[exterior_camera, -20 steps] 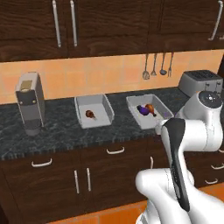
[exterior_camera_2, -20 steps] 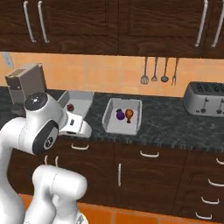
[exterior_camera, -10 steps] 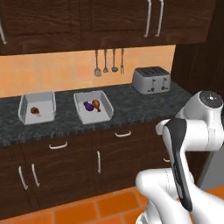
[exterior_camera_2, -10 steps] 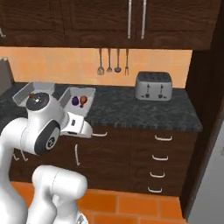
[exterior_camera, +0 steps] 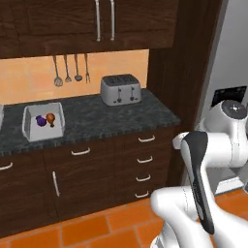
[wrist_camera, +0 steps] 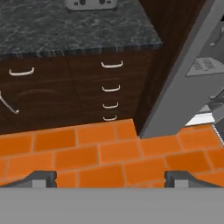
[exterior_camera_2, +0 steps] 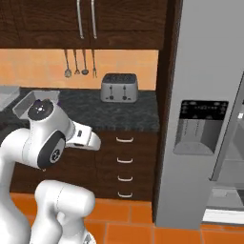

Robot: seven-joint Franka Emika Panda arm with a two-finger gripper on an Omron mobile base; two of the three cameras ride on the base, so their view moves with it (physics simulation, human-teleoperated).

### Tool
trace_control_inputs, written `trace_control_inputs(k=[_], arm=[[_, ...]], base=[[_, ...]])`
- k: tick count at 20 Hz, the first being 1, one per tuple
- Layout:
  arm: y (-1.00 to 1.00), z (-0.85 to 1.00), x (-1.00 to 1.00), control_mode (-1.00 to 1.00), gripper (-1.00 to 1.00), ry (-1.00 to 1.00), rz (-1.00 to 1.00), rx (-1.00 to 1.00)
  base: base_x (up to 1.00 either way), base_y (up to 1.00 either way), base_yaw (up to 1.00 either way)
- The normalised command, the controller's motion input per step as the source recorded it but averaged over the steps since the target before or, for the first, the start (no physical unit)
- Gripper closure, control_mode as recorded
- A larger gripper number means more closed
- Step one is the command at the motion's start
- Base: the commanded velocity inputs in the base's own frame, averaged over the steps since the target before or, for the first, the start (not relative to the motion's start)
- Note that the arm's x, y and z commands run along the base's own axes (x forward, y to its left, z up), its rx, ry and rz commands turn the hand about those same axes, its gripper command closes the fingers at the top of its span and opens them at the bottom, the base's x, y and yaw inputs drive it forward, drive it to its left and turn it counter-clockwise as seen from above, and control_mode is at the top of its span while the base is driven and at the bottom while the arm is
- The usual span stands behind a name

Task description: Place one eggplant and one chicken drumstick in each tupperware on the nearby counter, to pack two identical lunches.

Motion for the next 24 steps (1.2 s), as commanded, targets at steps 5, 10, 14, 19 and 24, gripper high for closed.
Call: trace_control_inputs(k=[5,10,14,19,24], arm=[[0.00,0.00,0.00,1.00,-1.00,0.00,0.00,0.00],[0.00,0.00,0.00,1.00,-1.00,0.00,0.00,0.00],[0.00,0.00,0.00,1.00,-1.00,0.00,0.00,0.00],[0.00,0.00,0.00,1.00,-1.00,0.00,0.00,0.00],[0.00,0.00,0.00,1.00,-1.00,0.00,0.00,0.00]], base=[[0.03,-1.00,-0.01],[0.11,-1.00,0.00],[0.19,-0.93,0.00],[0.26,-0.84,0.00],[0.36,-0.64,0.00]])
